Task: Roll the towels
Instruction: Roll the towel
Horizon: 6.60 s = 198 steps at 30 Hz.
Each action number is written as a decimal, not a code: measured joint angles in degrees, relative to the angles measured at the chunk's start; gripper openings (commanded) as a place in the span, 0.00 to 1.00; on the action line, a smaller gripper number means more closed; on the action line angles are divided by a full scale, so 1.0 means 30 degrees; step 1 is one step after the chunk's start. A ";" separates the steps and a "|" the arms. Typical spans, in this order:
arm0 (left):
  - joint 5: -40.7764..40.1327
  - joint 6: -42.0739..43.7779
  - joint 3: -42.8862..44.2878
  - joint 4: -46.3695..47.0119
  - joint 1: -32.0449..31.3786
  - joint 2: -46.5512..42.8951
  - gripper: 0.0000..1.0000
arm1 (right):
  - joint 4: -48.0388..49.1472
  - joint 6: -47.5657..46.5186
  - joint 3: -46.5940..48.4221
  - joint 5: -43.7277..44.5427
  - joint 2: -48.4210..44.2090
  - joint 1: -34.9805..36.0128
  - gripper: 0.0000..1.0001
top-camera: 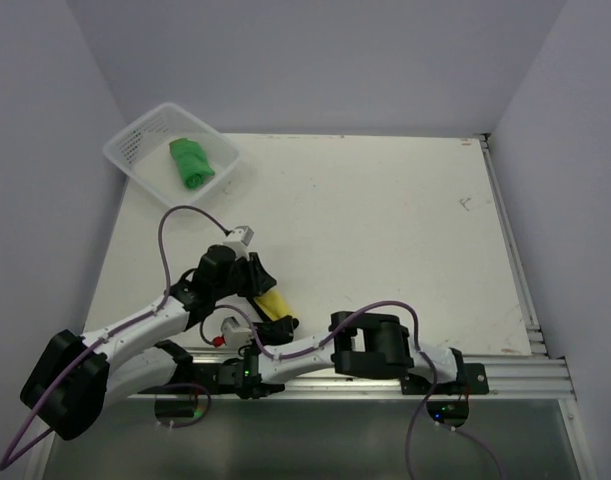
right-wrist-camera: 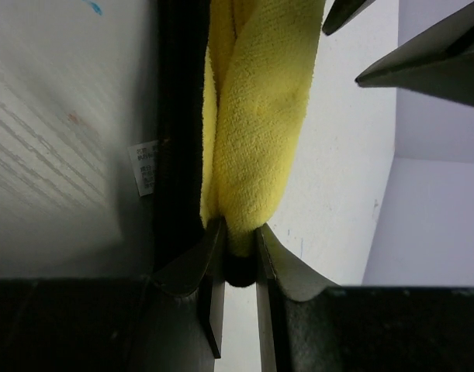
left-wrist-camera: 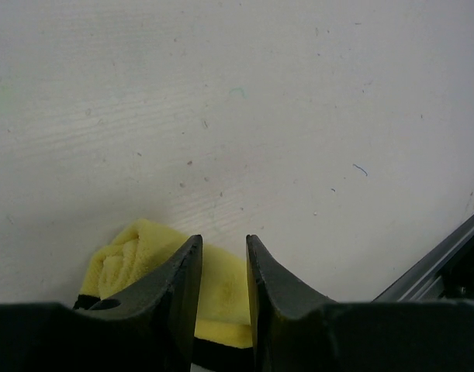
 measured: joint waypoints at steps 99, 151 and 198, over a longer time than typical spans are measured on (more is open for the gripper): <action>0.3621 -0.1683 -0.2499 0.2091 -0.0015 0.1231 0.30 | 0.6943 0.1552 -0.8502 -0.7125 -1.1810 0.0255 0.46; 0.2914 -0.2623 -0.4379 0.3330 -0.0007 -0.1071 0.30 | 1.8251 0.6732 -1.4644 -1.9810 -1.1985 -0.7300 0.00; 0.0787 -0.1472 -0.0160 -0.0044 0.0044 -0.0940 0.34 | 0.3716 0.1319 -0.2652 -0.1341 -0.2703 -0.1749 0.00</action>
